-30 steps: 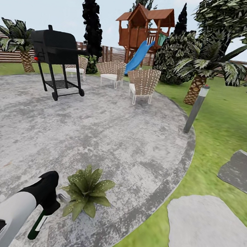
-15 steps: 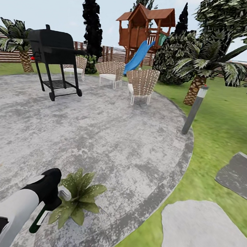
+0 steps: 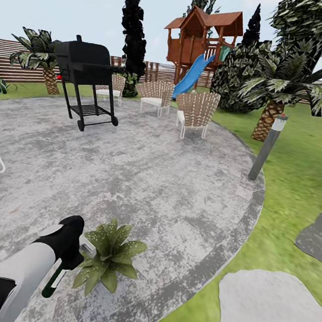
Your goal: Pick up the pesticide atomizer in the garden and spray insectifuge to fully cover both potted plants in the garden.
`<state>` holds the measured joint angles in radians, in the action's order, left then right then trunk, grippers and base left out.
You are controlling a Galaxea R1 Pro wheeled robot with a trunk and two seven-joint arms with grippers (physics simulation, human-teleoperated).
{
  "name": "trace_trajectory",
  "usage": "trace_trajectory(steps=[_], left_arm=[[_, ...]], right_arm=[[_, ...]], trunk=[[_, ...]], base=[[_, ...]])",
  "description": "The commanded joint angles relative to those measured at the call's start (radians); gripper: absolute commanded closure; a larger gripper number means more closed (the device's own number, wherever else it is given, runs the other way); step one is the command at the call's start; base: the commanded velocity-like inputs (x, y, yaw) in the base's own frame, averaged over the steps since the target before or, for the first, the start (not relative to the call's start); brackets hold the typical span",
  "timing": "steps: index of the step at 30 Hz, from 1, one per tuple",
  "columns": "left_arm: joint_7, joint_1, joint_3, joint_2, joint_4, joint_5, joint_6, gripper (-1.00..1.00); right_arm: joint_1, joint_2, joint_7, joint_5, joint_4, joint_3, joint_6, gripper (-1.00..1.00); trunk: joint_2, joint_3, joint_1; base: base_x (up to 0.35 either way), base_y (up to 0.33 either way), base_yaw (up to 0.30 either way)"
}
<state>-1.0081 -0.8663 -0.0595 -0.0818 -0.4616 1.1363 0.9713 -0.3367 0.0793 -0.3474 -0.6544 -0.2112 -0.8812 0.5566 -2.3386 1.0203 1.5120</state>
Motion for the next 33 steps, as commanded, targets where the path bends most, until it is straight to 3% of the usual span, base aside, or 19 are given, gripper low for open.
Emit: trace_trajectory(steps=[1,9,15,33], left_arm=[[-0.009,0.000,-0.006,0.003,-0.002,0.006,0.004,1.00],[-0.009,-0.002,-0.006,0.005,-0.004,0.008,0.004,1.00],[-0.009,-0.045,-0.006,0.011,-0.014,0.005,0.006,1.00],[-0.009,-0.036,-0.007,0.014,0.000,0.004,0.005,1.00]], right_arm=[[-0.001,0.000,-0.008,-0.002,0.000,-0.008,0.003,-1.00],[-0.001,0.000,-0.008,-0.002,-0.001,-0.009,0.003,-1.00],[-0.001,0.000,-0.008,-0.002,-0.002,-0.010,0.002,-1.00],[-0.001,0.000,-0.008,-0.002,-0.001,-0.009,0.002,-1.00]], trunk=[[0.000,0.000,0.000],[0.000,-0.010,0.000],[0.000,-0.011,0.000],[0.000,-0.011,0.000]], base=[[0.000,0.000,0.007],[0.000,0.000,0.000],[0.000,0.000,0.000],[0.102,-0.104,0.029]])
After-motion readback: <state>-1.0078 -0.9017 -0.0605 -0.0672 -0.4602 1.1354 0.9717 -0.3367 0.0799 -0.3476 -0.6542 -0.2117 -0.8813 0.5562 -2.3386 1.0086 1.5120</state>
